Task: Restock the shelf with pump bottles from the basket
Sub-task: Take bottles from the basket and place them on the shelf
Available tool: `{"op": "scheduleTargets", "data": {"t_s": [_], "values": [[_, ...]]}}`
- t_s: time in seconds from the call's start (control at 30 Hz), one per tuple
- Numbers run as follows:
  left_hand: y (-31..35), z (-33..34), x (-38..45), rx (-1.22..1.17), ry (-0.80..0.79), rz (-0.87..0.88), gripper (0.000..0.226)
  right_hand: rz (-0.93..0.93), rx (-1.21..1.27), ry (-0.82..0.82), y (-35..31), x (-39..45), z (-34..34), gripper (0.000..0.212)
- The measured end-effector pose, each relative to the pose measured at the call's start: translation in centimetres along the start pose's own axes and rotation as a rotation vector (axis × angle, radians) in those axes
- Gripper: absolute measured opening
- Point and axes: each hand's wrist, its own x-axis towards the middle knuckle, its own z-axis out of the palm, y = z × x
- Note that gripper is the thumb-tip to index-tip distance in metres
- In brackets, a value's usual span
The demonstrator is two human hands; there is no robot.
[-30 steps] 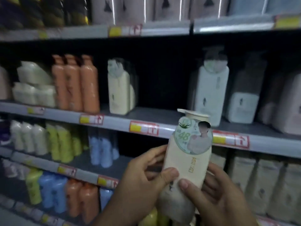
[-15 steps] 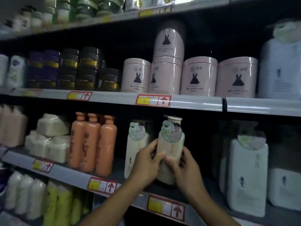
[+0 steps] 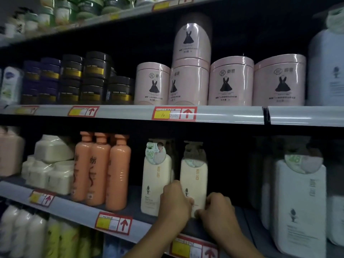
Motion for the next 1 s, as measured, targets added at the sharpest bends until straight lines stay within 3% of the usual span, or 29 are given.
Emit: {"op": "scheduleTargets", "data": {"t_s": [0.17, 0.33, 0.47, 0.53, 0.67, 0.8, 0.93, 1.0], "values": [[0.5, 2.0, 2.3, 0.02, 0.007, -0.001, 0.022, 0.043, 0.013, 0.024, -0.7, 1.8, 0.2, 0.007], [0.8, 2.8, 1.8, -0.049, 0.014, 0.022, 0.032, 0.02, 0.142, -0.008, 0.1, 2.2, -0.2, 0.04], [3.0, 1.5, -0.8, -0.192, 0.053, 0.112, 0.054, -0.034, 0.192, 0.05, 0.6, -0.2, -3.7, 0.06], [4.5, 0.9, -2.8, -0.273, 0.024, 0.136, 0.059, -0.101, 0.224, 0.106, 1.1, -3.0, -5.3, 0.055], [5.9, 1.9, -10.5, -0.496, -0.014, 0.195, 0.039, -0.306, 0.297, 0.145, 5.5, -11.5, -7.2, 0.034], [2.7, 6.4, -24.3, -0.647, -0.222, 0.16, 0.024, -0.371, 0.21, 0.112, 14.9, -23.4, -8.3, 0.021], [-2.4, 12.8, -40.3, -0.552, -0.643, 0.004, 0.021, -0.292, -0.344, -0.088, 30.2, -34.2, -11.2, 0.016], [-4.3, 15.3, -45.9, -0.488, -0.837, -0.037, 0.031, -0.091, -0.544, -0.211, 38.2, -39.4, -13.5, 0.017]]}}
